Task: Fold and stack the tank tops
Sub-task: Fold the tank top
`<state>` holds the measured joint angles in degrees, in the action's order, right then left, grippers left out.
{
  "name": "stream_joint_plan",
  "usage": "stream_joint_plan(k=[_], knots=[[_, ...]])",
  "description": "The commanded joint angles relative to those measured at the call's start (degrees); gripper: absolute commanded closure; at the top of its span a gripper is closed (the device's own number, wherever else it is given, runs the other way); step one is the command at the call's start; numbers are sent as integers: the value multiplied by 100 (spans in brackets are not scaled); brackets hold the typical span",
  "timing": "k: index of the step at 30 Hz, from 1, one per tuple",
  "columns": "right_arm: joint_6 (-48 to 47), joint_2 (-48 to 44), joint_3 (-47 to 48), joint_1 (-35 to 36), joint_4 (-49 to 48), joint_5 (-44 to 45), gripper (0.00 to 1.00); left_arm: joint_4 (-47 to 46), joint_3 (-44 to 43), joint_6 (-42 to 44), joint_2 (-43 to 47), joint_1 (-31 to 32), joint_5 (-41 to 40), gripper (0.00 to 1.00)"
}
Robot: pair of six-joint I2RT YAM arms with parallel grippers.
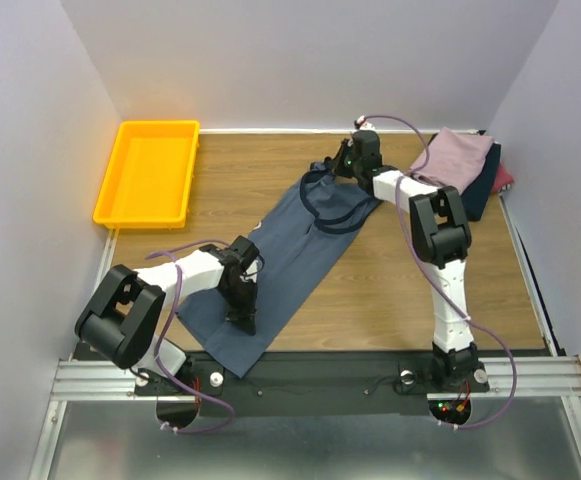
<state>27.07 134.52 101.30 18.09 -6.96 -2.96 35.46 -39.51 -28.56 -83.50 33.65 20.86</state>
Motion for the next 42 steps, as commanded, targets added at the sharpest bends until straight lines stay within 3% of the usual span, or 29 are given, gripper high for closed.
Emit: stream_joint_plan(k=[1, 6, 16, 22, 26, 28, 34, 42], knots=[[175, -1013, -836, 54, -1394, 261, 94, -40, -170, 157, -26, -43, -425, 100], [255, -1366, -1760, 195, -1764, 507, 95, 83, -663, 192, 202, -43, -574, 100], [387, -1516, -2860, 740, -2467, 973, 92, 57, -716, 254, 317, -43, -487, 96], [370, -1736, -3256, 775, -2705, 920, 73, 40, -1470, 377, 563, -51, -364, 85], [186, -1929, -3300, 767, -2653, 1078, 53, -13, -1980, 456, 502, -43, -355, 84], [53, -2061, -3222, 767, -2513, 1201, 48, -57, -2131, 430, 423, -43, -434, 85], [-667, -2018, -2344, 758, -1731, 1448, 47, -206, -2474, 298, 54, -60, -1108, 85], [-1353, -621, -233, 652, -132, 1264, 46, -523, -2272, 149, -263, -306, -1489, 86]])
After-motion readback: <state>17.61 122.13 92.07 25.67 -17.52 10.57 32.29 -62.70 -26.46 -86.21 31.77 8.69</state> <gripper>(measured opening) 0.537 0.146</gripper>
